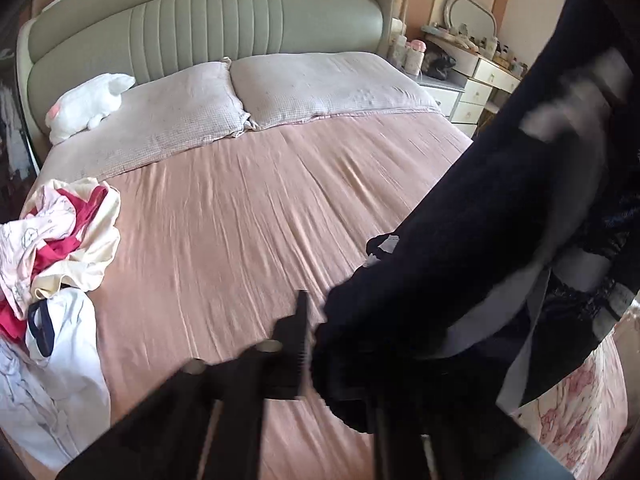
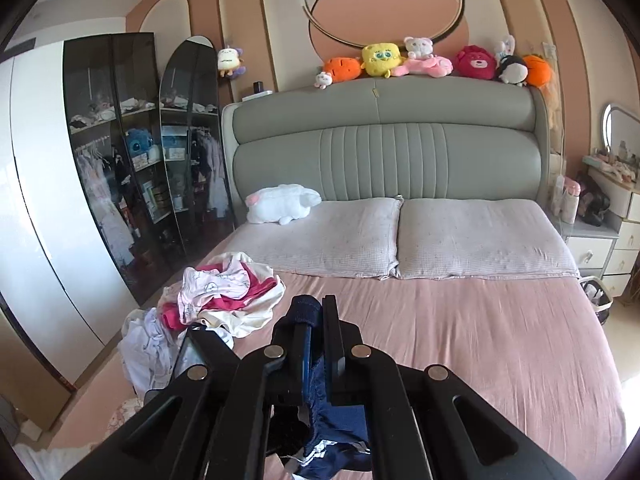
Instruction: Fold clothes
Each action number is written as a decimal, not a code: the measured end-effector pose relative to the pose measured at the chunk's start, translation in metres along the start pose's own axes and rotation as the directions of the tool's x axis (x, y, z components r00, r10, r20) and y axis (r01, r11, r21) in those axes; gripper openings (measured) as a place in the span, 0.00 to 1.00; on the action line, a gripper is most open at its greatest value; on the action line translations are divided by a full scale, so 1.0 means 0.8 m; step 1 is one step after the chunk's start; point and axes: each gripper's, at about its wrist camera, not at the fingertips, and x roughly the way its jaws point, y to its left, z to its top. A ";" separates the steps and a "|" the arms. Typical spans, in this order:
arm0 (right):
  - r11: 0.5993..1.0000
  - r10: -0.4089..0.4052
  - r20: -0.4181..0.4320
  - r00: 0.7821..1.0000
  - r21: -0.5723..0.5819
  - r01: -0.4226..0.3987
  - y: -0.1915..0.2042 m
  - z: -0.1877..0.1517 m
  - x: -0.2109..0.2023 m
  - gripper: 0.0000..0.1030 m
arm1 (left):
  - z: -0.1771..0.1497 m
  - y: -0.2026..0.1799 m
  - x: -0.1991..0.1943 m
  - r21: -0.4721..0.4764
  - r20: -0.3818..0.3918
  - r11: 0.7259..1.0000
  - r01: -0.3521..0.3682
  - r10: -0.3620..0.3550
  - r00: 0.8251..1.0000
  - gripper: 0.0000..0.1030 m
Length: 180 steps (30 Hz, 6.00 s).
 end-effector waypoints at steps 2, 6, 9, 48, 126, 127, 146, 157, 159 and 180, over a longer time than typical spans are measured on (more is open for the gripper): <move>0.996 -0.076 -0.001 0.997 -0.035 0.076 -0.004 -0.004 -0.003 0.02 | 0.004 0.008 -0.027 -0.017 0.049 1.000 0.000 0.001 0.999 0.02; 0.983 -0.181 -0.073 0.981 -0.058 0.177 -0.033 -0.028 0.010 0.02 | 0.020 0.042 -0.075 -0.065 0.127 0.996 -0.066 0.074 0.989 0.02; 0.982 -0.188 -0.158 0.969 -0.019 0.188 -0.062 -0.055 0.030 0.02 | 0.032 0.044 -0.100 -0.064 0.176 0.996 -0.063 0.073 0.982 0.03; 0.953 -0.288 -0.074 0.955 0.079 0.294 -0.175 -0.002 0.150 0.22 | 0.099 0.112 -0.060 -0.081 0.159 0.990 -0.114 0.126 0.979 0.05; 0.964 -0.116 -0.340 0.933 0.190 0.189 -0.155 -0.187 0.280 0.05 | -0.042 0.059 0.208 -0.187 -0.198 0.978 0.094 -0.132 0.971 0.57; 0.966 -0.106 -0.326 0.939 0.190 0.175 -0.152 -0.182 0.277 0.05 | -0.043 0.056 0.207 -0.200 -0.185 0.976 0.090 -0.128 0.974 0.58; 0.971 -0.233 -0.146 0.961 0.020 0.238 -0.146 -0.110 0.157 0.05 | 0.063 0.065 -0.037 -0.082 0.189 0.981 -0.176 0.189 0.964 0.03; 0.979 -0.200 -0.148 0.969 -0.068 0.192 -0.140 0.003 0.163 0.06 | 0.151 0.100 -0.043 -0.025 0.235 0.974 -0.224 0.223 0.946 0.03; 0.985 -0.173 -0.201 0.964 -0.022 0.172 -0.153 0.003 0.199 0.06 | 0.150 0.109 -0.020 -0.028 0.206 0.970 -0.243 0.243 0.948 0.03; 0.989 -0.079 -0.712 0.698 0.034 0.147 -0.195 -0.256 0.403 0.15 | -0.021 0.140 0.245 0.110 -0.381 0.994 -0.027 0.067 0.922 0.12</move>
